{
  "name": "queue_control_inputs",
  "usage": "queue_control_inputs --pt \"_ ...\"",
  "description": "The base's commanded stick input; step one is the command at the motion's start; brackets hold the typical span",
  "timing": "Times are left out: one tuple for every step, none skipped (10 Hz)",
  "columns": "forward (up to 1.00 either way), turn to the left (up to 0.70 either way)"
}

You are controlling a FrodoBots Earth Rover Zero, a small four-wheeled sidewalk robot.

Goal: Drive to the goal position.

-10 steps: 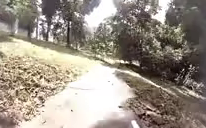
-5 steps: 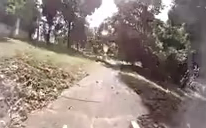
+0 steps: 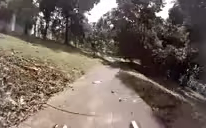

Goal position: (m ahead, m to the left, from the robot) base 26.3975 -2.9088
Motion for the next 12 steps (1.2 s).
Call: queue_control_inputs --pt "0.85 -0.34" --pt "0.85 -0.19" --pt "0.85 -0.04" --pt "0.85 0.0" --pt "0.85 0.0" --pt "0.85 -0.08" --pt "0.85 -0.2" --pt "0.85 -0.29" --pt "0.85 -0.34" --pt "0.85 -0.16" --pt "0.85 0.0" --pt "0.85 0.0"
